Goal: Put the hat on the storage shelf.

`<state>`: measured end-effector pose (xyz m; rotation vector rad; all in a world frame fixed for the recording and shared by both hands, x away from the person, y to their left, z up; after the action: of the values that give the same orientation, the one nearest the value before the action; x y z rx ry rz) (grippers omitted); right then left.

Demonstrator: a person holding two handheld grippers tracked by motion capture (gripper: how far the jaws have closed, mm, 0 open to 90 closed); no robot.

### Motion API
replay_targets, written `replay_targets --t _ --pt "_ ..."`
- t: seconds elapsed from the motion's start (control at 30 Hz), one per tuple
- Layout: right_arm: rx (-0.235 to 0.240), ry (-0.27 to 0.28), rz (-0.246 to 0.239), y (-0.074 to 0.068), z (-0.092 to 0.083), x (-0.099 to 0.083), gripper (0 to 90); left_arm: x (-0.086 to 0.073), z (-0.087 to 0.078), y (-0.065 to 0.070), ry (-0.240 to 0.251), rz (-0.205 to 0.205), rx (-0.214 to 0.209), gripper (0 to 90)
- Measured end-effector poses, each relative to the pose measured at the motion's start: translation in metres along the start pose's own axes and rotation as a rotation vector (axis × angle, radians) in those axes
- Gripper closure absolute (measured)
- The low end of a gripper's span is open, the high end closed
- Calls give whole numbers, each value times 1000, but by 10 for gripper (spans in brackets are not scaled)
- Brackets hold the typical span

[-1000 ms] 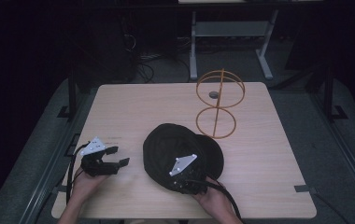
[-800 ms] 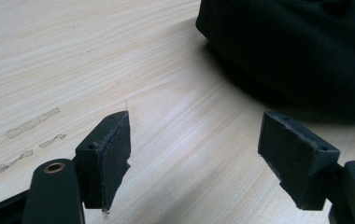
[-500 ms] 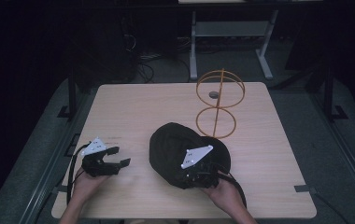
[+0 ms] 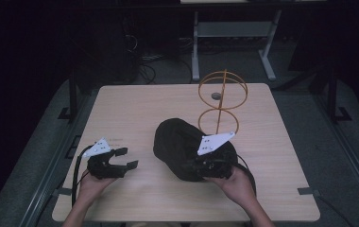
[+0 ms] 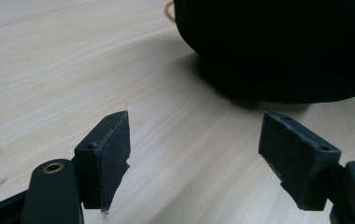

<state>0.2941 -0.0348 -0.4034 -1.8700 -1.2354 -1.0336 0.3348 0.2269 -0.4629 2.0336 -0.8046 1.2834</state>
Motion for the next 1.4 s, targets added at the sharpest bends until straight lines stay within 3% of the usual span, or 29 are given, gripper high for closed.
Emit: replay_targets --t 0.4,0.53,0.67,0.77,1.0,1.13,1.23,1.27,1.4 --pt "15 58 -14 11 -20 27 842 30 9 13 56 6 -64 214" --pt "17 70 -27 14 -24 35 842 47 16 24 77 8 -118 203" --pt "17 80 -25 14 -27 41 842 58 21 32 85 24 -154 199" --pt "16 83 -33 16 -27 44 842 71 29 44 81 60 -195 197" --pt "21 90 -41 17 -25 51 842 82 47 55 66 123 -226 203" --pt "29 95 -48 16 -23 53 842 83 57 54 67 116 -238 231" --pt "34 94 -47 15 -22 54 843 84 61 55 73 112 -251 278" --pt "43 94 -45 13 -21 55 843 85 63 55 79 103 -255 372" --pt "56 100 -71 11 -18 56 843 87 66 53 95 95 -266 590"
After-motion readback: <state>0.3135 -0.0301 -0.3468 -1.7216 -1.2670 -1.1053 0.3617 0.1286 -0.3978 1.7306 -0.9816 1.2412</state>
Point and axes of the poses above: each handheld gripper's, and its own axes: z roughly forward along the jaws, x roughly out of its top, y roughly to its right, the point moved 7 cm from there along z, roughly forward along the jaws, and after that the axes turned 8 degrees about y, right-handed, at the moved point
